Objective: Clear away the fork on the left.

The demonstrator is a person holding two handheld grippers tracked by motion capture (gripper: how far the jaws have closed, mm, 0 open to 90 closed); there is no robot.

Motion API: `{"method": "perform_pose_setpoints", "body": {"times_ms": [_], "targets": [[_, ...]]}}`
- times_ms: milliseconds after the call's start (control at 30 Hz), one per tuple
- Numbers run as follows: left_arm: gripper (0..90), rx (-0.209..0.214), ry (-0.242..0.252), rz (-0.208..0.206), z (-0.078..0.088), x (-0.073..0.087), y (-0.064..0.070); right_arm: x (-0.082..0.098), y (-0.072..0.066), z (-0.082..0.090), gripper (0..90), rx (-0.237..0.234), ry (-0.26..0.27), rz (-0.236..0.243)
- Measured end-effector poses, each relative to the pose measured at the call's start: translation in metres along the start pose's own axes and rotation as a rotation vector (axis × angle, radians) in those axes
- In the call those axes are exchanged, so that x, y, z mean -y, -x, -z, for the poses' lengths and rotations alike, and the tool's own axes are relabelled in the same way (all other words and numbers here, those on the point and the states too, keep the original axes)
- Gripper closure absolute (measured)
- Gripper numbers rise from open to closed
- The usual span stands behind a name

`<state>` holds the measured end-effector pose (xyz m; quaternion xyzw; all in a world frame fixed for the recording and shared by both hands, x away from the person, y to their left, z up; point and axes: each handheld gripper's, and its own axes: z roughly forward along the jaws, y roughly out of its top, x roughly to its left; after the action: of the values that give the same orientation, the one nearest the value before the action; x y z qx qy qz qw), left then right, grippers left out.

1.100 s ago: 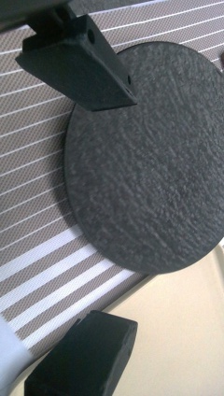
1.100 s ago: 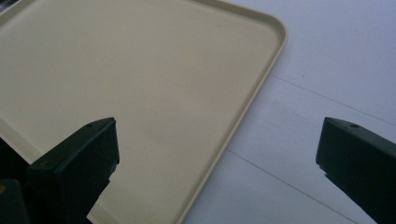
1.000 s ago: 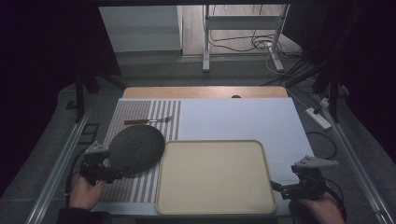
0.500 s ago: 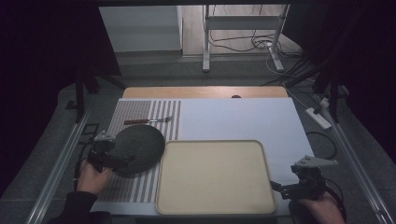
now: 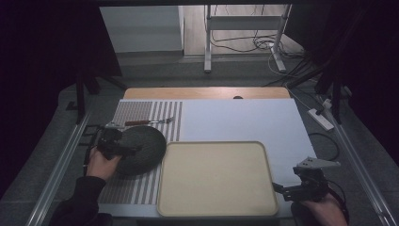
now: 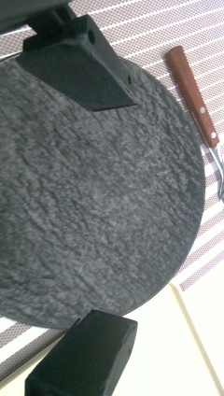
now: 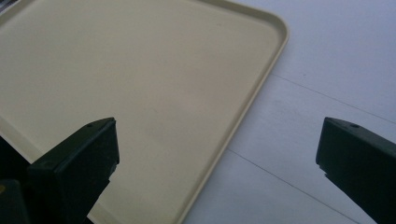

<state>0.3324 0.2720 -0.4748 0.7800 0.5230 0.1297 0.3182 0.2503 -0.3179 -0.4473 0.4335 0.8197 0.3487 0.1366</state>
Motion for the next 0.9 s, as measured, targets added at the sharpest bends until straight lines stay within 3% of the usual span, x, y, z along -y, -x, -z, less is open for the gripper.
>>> {"method": "perform_pose_setpoints", "body": {"times_ms": [500,900], "targets": [[0.0,0.001,-0.010,-0.017,-0.025,-0.032,-0.013,0.000,0.000,0.000,0.0,-0.002,-0.005,-0.001],[0.0,-0.020,-0.043,0.009,-0.052,-0.057,-0.038,0.000,0.000,-0.001,0.0,-0.007,-0.006,-0.002]]}}
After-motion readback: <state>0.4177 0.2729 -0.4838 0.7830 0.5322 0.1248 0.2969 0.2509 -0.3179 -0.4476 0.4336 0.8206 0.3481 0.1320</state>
